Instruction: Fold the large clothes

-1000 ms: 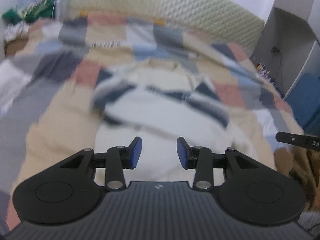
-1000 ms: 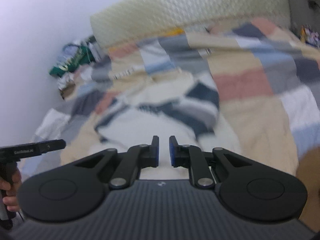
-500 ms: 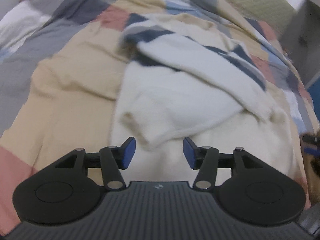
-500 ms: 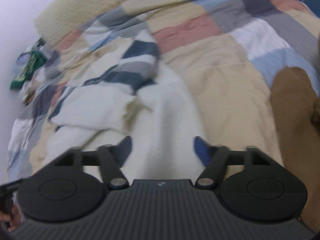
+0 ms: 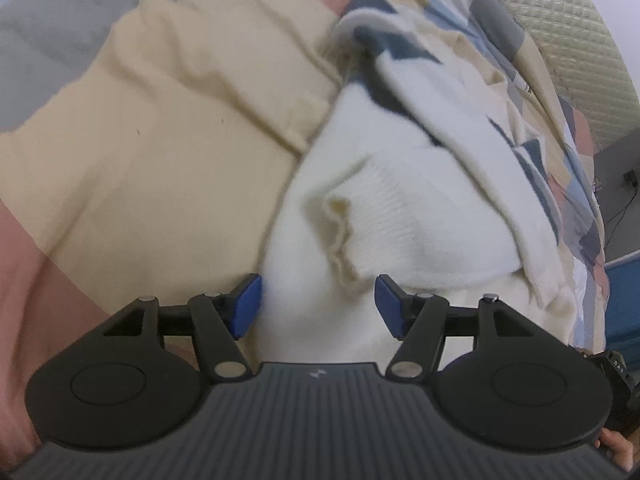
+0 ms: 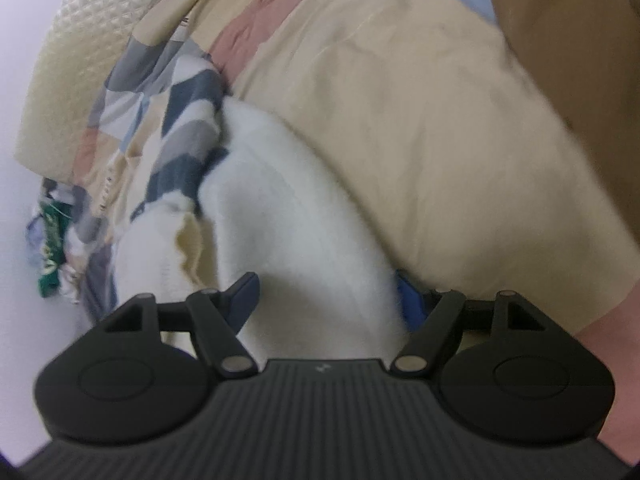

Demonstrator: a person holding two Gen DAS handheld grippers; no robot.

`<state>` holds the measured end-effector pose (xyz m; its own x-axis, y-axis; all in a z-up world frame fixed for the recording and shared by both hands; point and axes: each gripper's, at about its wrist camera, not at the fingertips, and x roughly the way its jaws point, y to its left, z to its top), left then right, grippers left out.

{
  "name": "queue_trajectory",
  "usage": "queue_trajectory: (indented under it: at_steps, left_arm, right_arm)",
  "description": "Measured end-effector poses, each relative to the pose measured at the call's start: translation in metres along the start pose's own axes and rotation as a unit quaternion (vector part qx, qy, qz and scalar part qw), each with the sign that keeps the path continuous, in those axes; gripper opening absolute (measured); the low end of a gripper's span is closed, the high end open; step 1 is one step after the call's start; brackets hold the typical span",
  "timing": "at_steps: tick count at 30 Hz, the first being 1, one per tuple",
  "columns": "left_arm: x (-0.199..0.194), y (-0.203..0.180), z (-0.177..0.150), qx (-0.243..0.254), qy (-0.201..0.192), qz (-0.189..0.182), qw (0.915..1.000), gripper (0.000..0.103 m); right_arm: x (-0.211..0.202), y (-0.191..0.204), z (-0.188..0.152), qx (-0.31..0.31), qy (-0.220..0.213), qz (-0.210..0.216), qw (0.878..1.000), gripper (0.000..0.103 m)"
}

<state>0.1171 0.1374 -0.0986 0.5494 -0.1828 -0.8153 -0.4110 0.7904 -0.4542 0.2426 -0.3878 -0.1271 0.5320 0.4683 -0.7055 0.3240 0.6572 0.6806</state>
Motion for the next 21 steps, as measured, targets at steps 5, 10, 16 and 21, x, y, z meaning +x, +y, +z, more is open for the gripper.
queue_trajectory:
  at_steps: [5,10,16,21]
  left_arm:
    - [0.001,0.007,0.0,-0.029,0.005,-0.02,0.9994,0.069]
    - [-0.003,0.009,-0.003,-0.046,0.02,-0.101,0.9936,0.069]
    - [0.008,-0.001,-0.013,-0.027,0.056,-0.099,0.9932,0.069]
    - [0.019,-0.009,-0.02,-0.015,0.081,-0.088,0.9927,0.069]
  right_arm:
    - [0.003,0.005,-0.008,0.009,0.046,0.111,0.993,0.076]
    - [0.005,0.025,-0.022,-0.042,0.072,0.142,0.986,0.076]
    - [0.013,0.02,-0.028,-0.037,0.091,0.086,0.991,0.076]
    - [0.021,0.026,-0.038,-0.069,0.096,0.06,0.991,0.076]
